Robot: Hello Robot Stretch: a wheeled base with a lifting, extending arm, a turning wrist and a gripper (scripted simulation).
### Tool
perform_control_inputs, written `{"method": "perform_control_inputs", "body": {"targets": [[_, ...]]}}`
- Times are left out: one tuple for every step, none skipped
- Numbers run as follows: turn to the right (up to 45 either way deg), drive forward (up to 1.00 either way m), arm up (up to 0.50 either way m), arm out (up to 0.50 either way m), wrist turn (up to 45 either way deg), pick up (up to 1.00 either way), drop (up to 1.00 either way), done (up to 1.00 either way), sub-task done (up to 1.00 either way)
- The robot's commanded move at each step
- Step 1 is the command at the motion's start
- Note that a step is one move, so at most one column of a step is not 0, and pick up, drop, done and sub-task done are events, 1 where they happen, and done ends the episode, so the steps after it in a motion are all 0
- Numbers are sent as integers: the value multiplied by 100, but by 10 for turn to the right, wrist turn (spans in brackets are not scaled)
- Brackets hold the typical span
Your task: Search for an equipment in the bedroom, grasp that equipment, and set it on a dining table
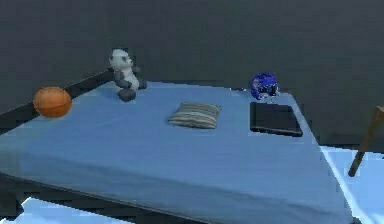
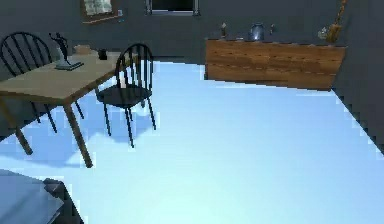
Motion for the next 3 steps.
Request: {"method": "perform_control_inputs", "body": {"targets": [[-300,0,0,0,0,0,0,0,0],[0,25,0,0,0,0,0,0,0],[-450,0,0,0,0,0,0,0,0]]}}
